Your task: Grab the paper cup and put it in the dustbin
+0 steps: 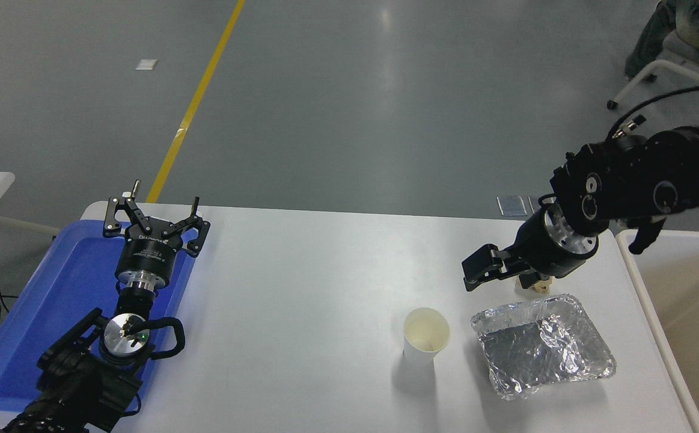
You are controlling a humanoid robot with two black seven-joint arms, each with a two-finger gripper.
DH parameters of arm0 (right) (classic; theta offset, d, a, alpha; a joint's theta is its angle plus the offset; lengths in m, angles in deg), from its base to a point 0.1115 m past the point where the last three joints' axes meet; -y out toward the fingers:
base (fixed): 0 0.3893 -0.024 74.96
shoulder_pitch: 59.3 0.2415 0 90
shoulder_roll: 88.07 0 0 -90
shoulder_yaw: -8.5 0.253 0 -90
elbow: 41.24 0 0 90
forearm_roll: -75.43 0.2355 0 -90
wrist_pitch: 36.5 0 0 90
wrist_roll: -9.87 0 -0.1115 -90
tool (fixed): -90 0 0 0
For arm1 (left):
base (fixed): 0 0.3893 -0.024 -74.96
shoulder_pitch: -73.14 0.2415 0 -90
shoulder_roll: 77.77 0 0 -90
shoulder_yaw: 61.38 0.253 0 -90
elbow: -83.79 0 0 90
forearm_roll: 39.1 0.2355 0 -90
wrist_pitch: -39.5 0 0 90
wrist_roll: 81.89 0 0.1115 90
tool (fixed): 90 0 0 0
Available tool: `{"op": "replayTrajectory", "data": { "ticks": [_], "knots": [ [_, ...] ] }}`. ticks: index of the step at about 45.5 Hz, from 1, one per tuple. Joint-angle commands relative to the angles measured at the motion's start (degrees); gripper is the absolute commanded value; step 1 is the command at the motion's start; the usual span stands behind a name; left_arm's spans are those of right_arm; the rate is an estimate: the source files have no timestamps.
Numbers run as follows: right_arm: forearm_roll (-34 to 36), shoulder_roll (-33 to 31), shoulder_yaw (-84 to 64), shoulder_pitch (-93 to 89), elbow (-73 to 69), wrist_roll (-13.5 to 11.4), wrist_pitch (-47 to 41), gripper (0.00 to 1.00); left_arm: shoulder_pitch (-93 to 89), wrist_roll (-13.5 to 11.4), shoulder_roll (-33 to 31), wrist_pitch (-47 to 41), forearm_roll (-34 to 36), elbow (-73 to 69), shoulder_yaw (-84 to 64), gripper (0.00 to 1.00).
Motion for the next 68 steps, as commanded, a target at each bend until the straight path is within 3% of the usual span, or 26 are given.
{"op": "replayTrajectory", "data": {
  "ticks": [1,39,47,53,62,65,68],
  "knots": [
    [-1.11,1.64,3.92,-8.88,5.48,-0.04,1.61,1.00,0.01,-0.01,-0.03,0.03,0.00,0.00,0.00,1.00],
    [-1.81,5.60,9.20,-21.62,14.80,-0.04,4.25,1.00,-0.08,-0.01,0.06,-0.06,-0.17,0.00,0.09,1.00],
    [-2.78,5.69,9.37,-23.21,15.76,-0.04,5.57,0.93,-0.08,-0.01,0.06,0.03,-0.17,0.00,0.09,1.00],
    [-2.78,5.78,9.37,-23.47,16.03,-0.04,5.83,0.75,-0.08,-0.01,0.06,-0.06,-0.17,0.00,0.09,1.00],
    [-2.87,5.86,9.11,-23.47,16.03,-0.04,5.92,0.23,0.01,-0.01,0.06,0.03,-0.17,0.00,0.09,1.00],
    [-2.87,5.95,9.02,-23.47,16.03,-0.04,5.92,0.01,-0.08,-0.01,0.06,0.03,-0.17,0.00,0.00,1.00],
    [-2.87,6.04,9.11,-23.47,16.03,-0.04,6.10,0.00,-0.08,-0.01,0.06,0.03,-0.17,0.00,0.09,1.00]
  ]
}}
